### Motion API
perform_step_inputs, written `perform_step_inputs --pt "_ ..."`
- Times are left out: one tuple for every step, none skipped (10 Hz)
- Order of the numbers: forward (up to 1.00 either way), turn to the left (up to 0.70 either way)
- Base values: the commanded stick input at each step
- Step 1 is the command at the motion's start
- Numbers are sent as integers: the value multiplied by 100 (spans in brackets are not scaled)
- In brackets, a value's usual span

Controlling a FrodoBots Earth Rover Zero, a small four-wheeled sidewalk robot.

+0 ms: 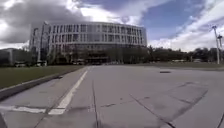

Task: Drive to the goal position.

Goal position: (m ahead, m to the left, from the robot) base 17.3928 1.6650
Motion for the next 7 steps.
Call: perform_step_inputs --pt "70 1" --pt "70 1" --pt "70 1" --pt "70 1" --pt "70 1" --pt "70 1" --pt "70 1"
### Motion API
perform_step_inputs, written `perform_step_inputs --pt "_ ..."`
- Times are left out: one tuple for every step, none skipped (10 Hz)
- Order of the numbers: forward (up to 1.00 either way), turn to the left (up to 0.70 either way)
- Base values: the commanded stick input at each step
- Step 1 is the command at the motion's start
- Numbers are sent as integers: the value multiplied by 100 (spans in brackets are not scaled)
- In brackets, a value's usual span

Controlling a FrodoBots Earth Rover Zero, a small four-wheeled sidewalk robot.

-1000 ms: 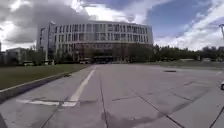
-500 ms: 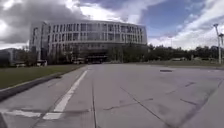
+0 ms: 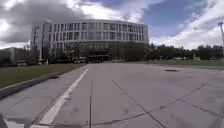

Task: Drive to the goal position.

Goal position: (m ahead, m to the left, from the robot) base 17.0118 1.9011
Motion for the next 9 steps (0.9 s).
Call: perform_step_inputs --pt "70 1" --pt "70 1" --pt "70 1" --pt "70 1" --pt "70 1" --pt "70 1" --pt "70 1" --pt "70 1" --pt "70 1"
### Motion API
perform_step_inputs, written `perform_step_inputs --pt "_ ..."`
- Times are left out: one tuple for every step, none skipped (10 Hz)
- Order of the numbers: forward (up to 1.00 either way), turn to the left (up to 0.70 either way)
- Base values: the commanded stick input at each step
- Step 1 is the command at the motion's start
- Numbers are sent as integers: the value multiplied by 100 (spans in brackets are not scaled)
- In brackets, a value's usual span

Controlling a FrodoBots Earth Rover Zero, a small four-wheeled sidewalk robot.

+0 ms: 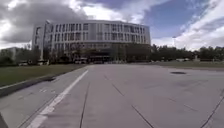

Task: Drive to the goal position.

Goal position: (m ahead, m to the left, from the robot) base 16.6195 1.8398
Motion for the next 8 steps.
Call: perform_step_inputs --pt "70 1" --pt "70 1" --pt "70 1" --pt "70 1" --pt "70 1" --pt "70 1" --pt "70 1" --pt "70 1"
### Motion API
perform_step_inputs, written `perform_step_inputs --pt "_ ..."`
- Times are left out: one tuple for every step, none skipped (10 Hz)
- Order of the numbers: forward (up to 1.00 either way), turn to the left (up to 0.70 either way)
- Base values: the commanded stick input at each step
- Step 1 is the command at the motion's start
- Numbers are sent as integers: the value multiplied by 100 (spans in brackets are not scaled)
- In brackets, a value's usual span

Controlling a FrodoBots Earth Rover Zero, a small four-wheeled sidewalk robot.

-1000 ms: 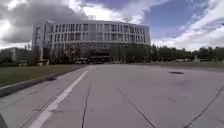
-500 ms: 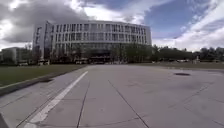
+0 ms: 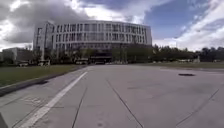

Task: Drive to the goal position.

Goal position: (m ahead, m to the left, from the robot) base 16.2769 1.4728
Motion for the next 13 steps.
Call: perform_step_inputs --pt "70 1" --pt "70 1" --pt "70 1" --pt "70 1" --pt "70 1" --pt "70 1" --pt "70 1" --pt "70 1" --pt "70 1" --pt "70 1" --pt "70 1" --pt "70 1" --pt "70 1"
